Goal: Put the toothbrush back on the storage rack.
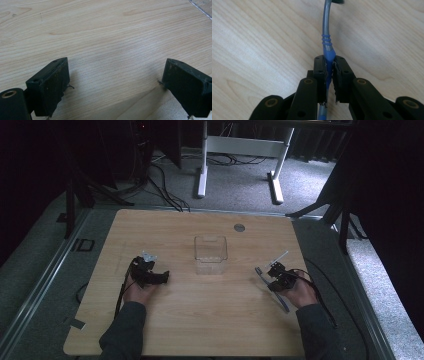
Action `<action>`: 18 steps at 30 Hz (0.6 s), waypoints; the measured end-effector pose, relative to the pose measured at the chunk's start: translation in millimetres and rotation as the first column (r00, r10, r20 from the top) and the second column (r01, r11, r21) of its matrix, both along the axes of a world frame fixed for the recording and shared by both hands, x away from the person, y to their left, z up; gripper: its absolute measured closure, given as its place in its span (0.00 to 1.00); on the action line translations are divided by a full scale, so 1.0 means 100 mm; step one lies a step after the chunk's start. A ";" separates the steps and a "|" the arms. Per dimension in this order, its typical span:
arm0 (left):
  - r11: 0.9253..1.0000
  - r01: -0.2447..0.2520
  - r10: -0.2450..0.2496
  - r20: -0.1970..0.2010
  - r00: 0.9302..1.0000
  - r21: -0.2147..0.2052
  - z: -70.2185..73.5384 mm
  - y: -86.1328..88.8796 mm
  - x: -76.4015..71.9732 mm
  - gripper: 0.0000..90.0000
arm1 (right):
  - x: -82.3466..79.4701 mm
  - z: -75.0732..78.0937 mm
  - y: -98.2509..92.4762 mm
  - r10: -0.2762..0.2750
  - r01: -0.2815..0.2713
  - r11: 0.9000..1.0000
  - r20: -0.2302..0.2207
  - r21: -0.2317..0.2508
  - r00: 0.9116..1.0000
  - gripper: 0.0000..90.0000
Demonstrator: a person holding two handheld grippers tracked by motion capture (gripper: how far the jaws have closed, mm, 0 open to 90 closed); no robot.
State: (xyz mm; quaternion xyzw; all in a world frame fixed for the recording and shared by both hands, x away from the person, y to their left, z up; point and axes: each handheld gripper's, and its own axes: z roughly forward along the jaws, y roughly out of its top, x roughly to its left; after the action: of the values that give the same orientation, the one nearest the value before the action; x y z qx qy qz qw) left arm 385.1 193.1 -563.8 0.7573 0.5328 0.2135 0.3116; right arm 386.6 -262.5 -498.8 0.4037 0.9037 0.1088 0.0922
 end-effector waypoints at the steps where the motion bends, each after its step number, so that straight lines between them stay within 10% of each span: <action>1: 1.000 0.000 0.000 0.000 1.000 0.000 0.00 0.00 0.00 0.08 | 0.00 0.00 0.00 0.000 0.000 1.000 0.000 0.000 1.000 0.90; 18: 1.000 0.000 0.000 0.000 1.000 0.000 0.00 0.00 0.00 0.08 | 0.05 0.08 -0.01 -0.062 0.060 0.998 0.087 0.025 0.994 0.90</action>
State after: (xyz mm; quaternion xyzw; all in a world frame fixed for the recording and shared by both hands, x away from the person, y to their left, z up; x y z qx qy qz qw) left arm 385.1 193.1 -563.9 0.7571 0.5328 0.2136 0.3119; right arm 391.8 -263.2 -490.3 0.4267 0.8849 0.1334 0.1304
